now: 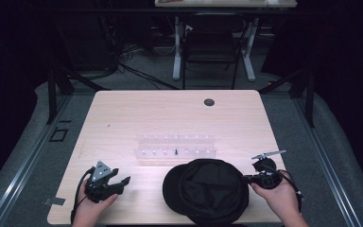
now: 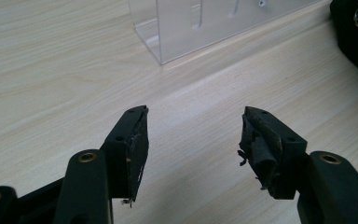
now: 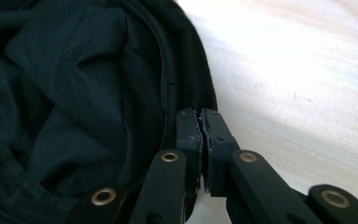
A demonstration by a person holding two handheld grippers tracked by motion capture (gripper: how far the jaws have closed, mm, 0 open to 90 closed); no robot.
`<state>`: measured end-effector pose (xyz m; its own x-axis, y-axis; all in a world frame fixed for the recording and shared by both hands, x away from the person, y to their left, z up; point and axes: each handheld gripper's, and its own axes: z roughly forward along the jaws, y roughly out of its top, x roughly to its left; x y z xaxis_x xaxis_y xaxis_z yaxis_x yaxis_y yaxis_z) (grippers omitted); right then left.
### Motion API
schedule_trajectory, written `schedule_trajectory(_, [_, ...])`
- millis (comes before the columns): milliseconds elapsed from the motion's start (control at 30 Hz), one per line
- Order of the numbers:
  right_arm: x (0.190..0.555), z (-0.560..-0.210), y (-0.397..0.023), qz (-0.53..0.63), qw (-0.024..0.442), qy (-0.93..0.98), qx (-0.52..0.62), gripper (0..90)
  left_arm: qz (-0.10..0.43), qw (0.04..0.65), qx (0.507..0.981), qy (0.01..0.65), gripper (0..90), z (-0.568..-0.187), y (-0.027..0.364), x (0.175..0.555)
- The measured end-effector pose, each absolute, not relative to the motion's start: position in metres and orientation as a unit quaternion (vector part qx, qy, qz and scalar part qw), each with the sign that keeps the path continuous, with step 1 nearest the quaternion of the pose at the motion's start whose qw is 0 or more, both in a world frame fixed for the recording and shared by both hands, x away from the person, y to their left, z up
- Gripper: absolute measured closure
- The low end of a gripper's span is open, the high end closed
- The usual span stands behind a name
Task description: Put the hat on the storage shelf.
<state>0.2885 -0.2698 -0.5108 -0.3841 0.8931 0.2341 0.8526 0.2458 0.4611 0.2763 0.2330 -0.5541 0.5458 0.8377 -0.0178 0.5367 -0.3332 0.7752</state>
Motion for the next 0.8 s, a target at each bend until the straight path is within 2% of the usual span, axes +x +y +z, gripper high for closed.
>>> schedule_trajectory(333, [0.306,-0.503,-0.261,0.198,0.006,0.807,0.556,77.2,0.197,0.385,0.792,0.432,42.3,-0.554,0.234,0.276])
schedule_trajectory(800, [0.327,-0.502,-0.255,0.158,-0.02,0.812,0.561,75.6,0.189,0.385,0.792,0.434,42.3,-0.555,0.232,0.277])
